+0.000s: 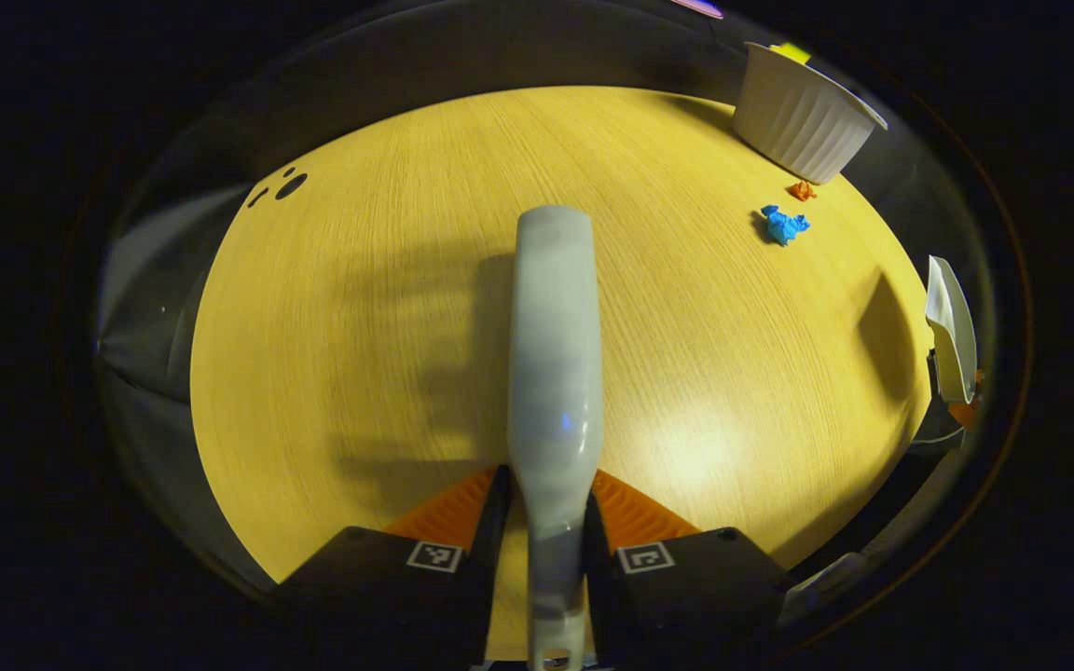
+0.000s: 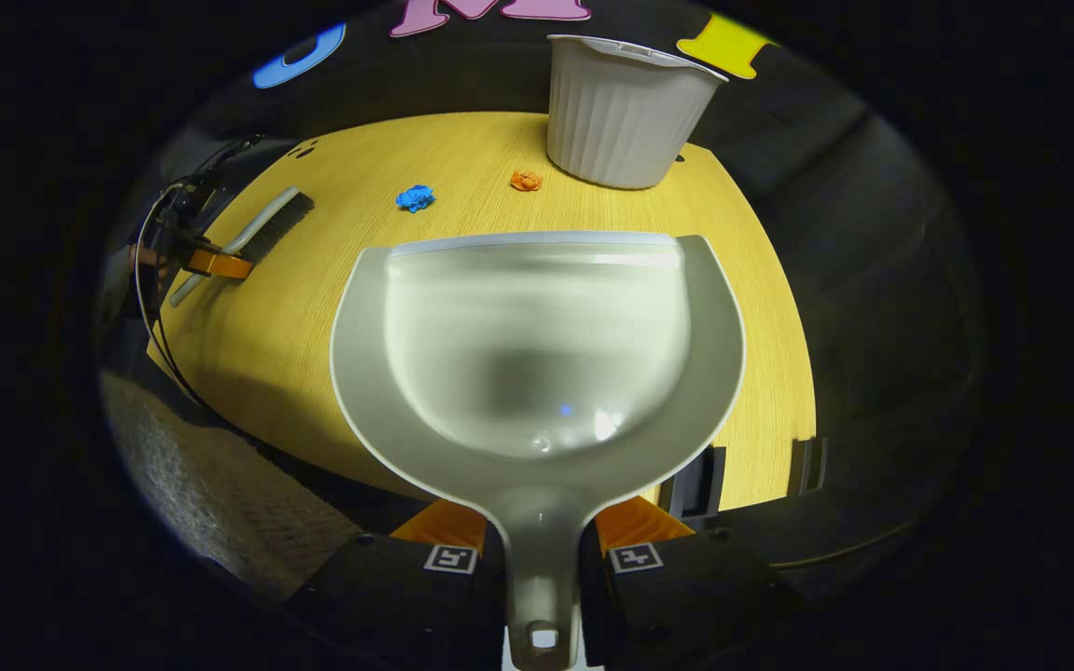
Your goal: Pick up the small broom and dustpan from the desktop, sweep the trash into the dustpan with the broom, and then empty the trash into the garbage bin.
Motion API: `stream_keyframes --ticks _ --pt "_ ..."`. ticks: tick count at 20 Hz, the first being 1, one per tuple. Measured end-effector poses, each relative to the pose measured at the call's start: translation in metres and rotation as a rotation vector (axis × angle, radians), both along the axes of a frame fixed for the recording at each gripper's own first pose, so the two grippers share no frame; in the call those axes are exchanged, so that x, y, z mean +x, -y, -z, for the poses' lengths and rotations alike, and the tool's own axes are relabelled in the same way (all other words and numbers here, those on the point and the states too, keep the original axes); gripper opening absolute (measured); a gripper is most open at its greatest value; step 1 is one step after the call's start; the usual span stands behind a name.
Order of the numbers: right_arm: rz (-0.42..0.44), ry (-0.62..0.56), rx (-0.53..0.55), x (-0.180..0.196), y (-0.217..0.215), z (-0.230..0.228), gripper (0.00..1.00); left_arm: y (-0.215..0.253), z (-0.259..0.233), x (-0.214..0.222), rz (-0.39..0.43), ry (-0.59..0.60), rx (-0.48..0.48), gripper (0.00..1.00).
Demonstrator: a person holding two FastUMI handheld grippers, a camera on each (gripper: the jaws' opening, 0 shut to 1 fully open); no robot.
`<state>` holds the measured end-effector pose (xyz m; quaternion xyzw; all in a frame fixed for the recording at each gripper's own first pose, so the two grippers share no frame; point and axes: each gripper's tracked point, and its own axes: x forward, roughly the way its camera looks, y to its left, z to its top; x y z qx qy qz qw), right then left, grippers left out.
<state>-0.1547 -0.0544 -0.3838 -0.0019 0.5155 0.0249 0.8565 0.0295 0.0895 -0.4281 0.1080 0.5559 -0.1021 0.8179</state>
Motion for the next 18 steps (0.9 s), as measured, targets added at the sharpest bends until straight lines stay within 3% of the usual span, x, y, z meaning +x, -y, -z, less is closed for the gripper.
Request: stream_keyframes --ticks 2,3,6,10,14,15,16,18 --pt "-0.018 -0.003 -0.001 0.003 -0.002 -0.002 0.36 0.001 -0.001 -0.002 0.004 -0.022 0.006 0.3" --pt "-0.03 -0.017 0.012 0.006 -0.006 -0.004 0.36 0.006 -0.006 -0.001 0.007 -0.016 0.0 0.27" --pt "-0.095 -0.08 0.1 0.023 -0.024 -0.012 0.36 0.036 -0.031 0.03 0.028 0.066 -0.029 0.26" --pt "-0.259 -0.168 -0.035 0.057 0.002 0.002 0.36 0.089 -0.039 0.072 0.104 0.088 -0.016 0.25" --pt "-0.319 -0.219 -0.078 0.08 0.022 0.021 0.36 0.138 -0.03 0.099 0.163 0.083 -0.008 0.25" --pt "-0.34 -0.226 -0.082 0.083 0.023 0.024 0.41 0.148 -0.027 0.105 0.178 0.079 -0.003 0.26" --pt "-0.361 -0.232 -0.087 0.085 0.024 0.027 0.36 0.159 -0.024 0.111 0.191 0.074 0.002 0.27" --pt "-0.394 -0.241 -0.094 0.089 0.025 0.034 0.36 0.176 -0.019 0.123 0.215 0.079 0.012 0.27"
